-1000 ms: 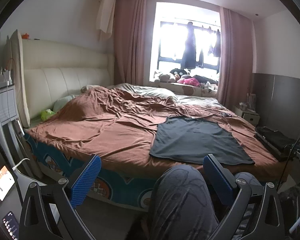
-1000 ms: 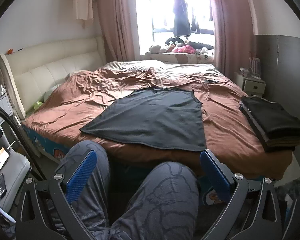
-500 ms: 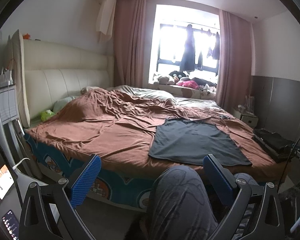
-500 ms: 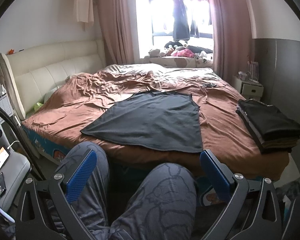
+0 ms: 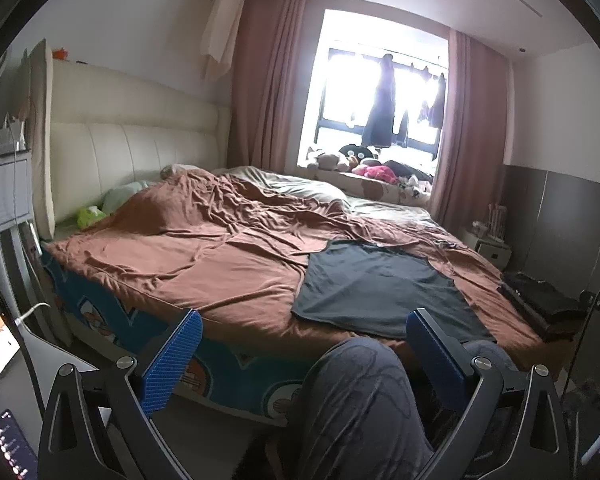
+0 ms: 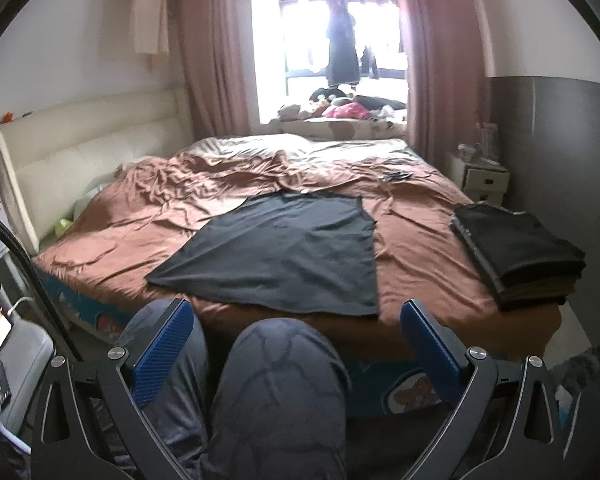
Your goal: Fold small clothes
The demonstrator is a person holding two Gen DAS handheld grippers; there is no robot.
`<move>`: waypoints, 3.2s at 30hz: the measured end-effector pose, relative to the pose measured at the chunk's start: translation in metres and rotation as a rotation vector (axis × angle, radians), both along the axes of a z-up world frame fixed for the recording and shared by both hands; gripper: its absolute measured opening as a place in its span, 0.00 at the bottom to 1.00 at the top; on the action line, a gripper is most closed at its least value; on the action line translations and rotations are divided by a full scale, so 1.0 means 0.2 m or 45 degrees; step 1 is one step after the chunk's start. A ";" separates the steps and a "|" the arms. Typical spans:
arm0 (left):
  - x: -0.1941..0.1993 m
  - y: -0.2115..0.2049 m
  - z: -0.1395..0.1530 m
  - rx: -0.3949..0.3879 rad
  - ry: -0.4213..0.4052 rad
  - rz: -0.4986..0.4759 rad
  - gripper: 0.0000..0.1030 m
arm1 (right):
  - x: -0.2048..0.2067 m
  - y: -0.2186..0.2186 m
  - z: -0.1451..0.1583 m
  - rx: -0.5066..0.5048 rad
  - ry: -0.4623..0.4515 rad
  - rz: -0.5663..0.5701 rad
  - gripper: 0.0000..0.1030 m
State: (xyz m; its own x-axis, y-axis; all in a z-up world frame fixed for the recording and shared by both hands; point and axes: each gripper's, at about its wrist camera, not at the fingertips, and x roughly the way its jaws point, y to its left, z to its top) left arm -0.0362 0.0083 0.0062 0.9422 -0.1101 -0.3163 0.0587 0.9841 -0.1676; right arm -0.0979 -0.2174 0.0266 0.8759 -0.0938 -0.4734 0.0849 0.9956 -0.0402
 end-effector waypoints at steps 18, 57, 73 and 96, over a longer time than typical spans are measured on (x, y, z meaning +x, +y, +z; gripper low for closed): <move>0.15 0.06 0.03 0.031 0.040 0.011 1.00 | 0.16 -0.14 -0.06 0.064 -0.077 -0.071 1.00; 1.25 0.09 -0.45 -0.088 0.515 -0.037 0.86 | 1.04 -0.59 -0.25 0.383 0.165 -0.118 1.00; 1.56 0.04 -0.65 -0.225 0.627 -0.158 0.62 | 1.19 -0.67 -0.40 0.418 0.270 -0.201 1.00; 1.73 -0.02 -0.87 -0.247 0.773 -0.180 0.06 | 1.06 -0.89 -0.63 0.635 0.303 -0.339 0.78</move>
State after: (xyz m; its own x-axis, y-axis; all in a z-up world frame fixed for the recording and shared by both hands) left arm 0.3101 0.0053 -0.1675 0.5742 -0.3287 -0.7498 0.0243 0.9223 -0.3857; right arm 0.1146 -0.3962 -0.1002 0.7177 -0.0117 -0.6962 0.3793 0.8450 0.3769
